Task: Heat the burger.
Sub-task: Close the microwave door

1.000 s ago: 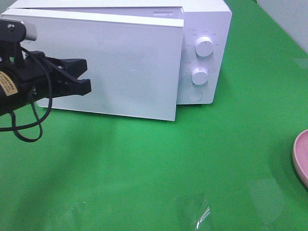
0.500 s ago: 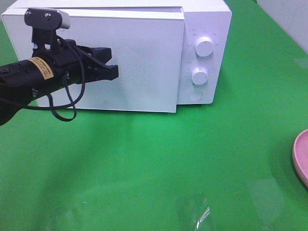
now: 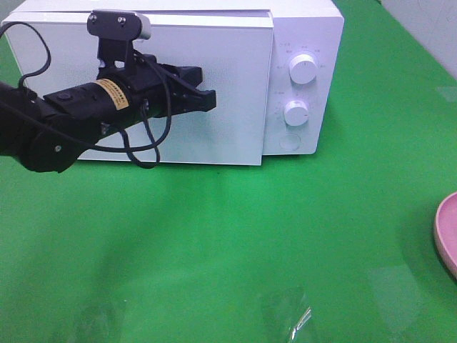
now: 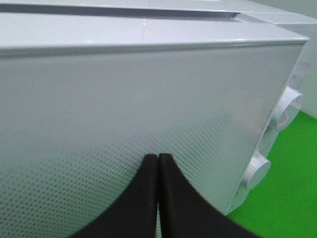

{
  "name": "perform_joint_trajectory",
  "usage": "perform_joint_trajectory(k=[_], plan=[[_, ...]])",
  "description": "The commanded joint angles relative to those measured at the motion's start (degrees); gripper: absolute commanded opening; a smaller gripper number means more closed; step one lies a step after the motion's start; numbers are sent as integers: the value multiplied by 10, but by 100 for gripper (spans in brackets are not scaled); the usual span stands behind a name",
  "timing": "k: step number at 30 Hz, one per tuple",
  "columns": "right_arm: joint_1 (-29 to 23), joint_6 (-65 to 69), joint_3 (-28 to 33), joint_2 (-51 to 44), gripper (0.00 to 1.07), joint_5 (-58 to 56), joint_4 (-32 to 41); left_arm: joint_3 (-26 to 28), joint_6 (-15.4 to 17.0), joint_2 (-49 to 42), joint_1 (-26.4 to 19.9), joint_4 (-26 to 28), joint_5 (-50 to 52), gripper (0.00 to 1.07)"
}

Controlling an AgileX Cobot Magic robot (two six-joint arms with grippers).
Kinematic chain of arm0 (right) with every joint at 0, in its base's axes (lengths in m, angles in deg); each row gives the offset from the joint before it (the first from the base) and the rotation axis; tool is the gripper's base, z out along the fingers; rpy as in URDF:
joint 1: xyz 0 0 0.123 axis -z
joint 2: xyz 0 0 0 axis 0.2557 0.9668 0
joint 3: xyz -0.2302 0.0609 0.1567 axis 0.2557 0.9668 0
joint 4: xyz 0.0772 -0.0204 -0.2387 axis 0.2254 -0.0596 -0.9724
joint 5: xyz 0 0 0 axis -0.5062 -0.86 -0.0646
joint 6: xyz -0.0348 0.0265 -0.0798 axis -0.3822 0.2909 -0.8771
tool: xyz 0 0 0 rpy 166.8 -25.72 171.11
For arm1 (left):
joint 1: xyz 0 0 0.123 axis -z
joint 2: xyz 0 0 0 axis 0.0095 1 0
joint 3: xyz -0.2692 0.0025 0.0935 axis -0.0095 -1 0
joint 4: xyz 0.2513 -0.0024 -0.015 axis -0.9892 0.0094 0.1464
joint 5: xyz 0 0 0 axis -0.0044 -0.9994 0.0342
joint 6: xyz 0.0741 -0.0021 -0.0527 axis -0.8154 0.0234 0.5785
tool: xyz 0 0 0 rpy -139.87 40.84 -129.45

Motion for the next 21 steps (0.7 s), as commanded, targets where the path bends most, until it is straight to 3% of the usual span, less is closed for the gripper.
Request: perform_joint_trajectory(k=[1,16,21], plan=[[3,-6,2,-15,76,5,1,38,-1,14,5,10,-18,0],[3,-6,2,-15,76,5,1,121,-1,62,5,21,-46,0],[3,-6,2,-15,76,5,1,131,-29,68,5,40,-56,0]])
